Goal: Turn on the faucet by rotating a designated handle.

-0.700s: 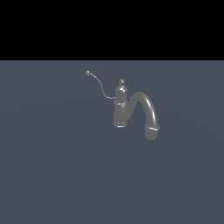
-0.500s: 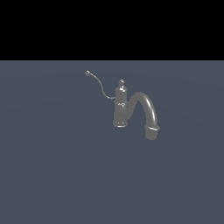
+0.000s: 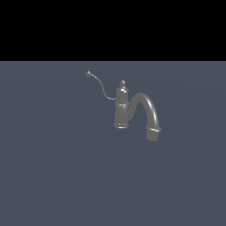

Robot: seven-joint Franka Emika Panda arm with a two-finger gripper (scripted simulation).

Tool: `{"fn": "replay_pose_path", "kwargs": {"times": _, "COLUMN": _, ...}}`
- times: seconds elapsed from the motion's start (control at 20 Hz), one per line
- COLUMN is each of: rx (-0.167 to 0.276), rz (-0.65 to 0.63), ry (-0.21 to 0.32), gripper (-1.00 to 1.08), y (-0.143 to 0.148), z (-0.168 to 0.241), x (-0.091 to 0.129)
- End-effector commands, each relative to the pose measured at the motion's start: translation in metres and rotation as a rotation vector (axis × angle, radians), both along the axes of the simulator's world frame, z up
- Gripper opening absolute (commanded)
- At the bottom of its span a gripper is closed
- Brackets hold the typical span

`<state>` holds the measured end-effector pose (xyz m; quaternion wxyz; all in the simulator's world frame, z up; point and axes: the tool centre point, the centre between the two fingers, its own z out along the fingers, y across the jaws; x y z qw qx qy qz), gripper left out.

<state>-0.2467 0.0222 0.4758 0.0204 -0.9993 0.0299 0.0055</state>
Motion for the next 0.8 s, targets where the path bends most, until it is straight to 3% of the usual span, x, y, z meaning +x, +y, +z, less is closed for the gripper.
{"fn": "replay_pose_path", "kwargs": {"times": 0.0, "rx": -0.001, "rz": -0.033, "ry": 0.001, "gripper": -1.0, "y": 0.007, "z": -0.006, "x": 0.006}}
{"fn": "replay_pose_path", "kwargs": {"times": 0.75, "rx": -0.006, "rz": -0.338, "ry": 0.006, "gripper": -1.0, "y": 0.061, "z": -0.062, "x": 0.069}}
